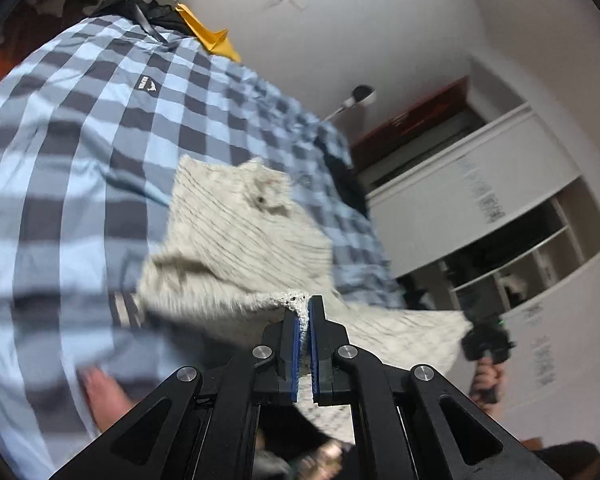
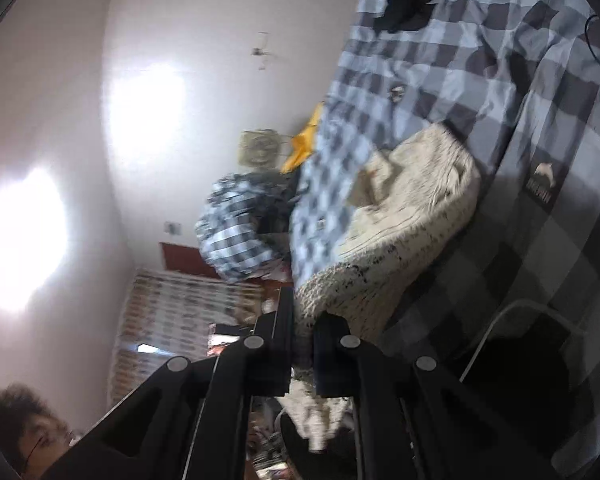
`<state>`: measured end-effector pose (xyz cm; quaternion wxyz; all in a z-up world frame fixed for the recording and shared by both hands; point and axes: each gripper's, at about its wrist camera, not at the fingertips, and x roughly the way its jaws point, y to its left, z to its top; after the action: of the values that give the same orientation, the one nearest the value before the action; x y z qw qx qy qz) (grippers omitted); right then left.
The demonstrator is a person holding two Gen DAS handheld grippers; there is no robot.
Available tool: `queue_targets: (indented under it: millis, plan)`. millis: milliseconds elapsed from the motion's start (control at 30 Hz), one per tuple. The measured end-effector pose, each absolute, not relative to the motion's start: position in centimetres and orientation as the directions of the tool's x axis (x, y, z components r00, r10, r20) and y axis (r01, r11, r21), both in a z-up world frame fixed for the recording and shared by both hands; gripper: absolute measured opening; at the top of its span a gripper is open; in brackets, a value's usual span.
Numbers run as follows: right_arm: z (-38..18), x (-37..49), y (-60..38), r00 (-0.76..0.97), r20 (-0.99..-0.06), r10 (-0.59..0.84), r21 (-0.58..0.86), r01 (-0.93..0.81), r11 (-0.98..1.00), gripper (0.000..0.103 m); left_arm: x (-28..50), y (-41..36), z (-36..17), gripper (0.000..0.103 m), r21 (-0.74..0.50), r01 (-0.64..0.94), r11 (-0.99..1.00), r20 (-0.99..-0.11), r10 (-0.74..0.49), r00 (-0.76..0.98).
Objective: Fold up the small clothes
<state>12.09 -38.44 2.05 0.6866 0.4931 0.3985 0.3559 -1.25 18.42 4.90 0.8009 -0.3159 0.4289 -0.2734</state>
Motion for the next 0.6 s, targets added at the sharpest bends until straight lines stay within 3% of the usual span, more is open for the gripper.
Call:
queue_targets:
  millis: [267,400,433,533,600]
  plan:
    - [4.2,30.8,-35.0,0.451,-0.326,0.831,0.912,-0.082,0.403,0.004,21.5,14.8,3.7,0.003,-0.676,0.149,0.721,-0.596,-0.654,0.465]
    - [2.5,42.9,-31.6,0.421,-0.382,0.823,0.902,-0.024,0.431,0.008,33.8,13.1,-0.4,0.004,-0.468,0.054,0.882,-0.765,-0.435,0.475]
    - [0.9,46.8,-30.4,0.387,-0.445,0.808,0.879,0.017,0.477,0.010,35.7,12.7,-1.9,0.004,-0.387,0.022,0.922,-0.825,-0.357,0.438]
    - [-2.8,51.2,-31.0,0.408,-0.636,0.655,0.767,0.240,0.595,0.031,38.9,11.7,-4.5,0.005,-0.230,0.014,0.973,-0.903,-0.219,0.368]
    - [-2.6,51.4,-32.3,0.488,-0.660,0.571,0.736,0.269,0.621,0.059,39.8,11.7,-4.0,0.005,-0.252,0.054,0.966,-0.881,-0.252,0.402]
